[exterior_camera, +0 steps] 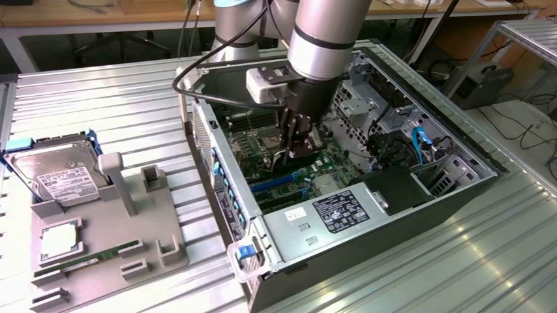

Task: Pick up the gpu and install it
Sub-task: 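Insert the gpu into the slot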

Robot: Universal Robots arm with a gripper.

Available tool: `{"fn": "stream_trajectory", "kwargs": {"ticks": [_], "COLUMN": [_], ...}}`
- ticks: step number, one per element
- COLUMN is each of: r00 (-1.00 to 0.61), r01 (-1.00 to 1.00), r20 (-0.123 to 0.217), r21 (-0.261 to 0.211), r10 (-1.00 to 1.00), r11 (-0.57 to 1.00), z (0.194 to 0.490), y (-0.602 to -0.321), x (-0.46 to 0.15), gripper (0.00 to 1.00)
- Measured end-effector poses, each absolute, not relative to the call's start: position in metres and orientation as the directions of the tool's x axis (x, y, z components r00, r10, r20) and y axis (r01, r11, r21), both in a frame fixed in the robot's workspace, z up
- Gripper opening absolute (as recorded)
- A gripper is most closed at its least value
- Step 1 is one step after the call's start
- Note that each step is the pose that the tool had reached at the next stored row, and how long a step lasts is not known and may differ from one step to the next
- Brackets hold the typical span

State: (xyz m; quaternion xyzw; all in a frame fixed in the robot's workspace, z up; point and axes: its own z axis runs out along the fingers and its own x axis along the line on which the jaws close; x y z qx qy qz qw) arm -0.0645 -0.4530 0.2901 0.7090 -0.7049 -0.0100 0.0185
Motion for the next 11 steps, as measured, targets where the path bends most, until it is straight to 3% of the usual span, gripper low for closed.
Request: {"fn": "stream_trajectory", "kwargs": {"ticks": [11], "r00": [0.014], "r01": [-0.999], "r20": [0.001], "r21": [0.040], "r10": [-1.000], "r11": [-0.014], "z": [0.268], "y": [-0.453], "x": [-0.067], "gripper": [0.26]}}
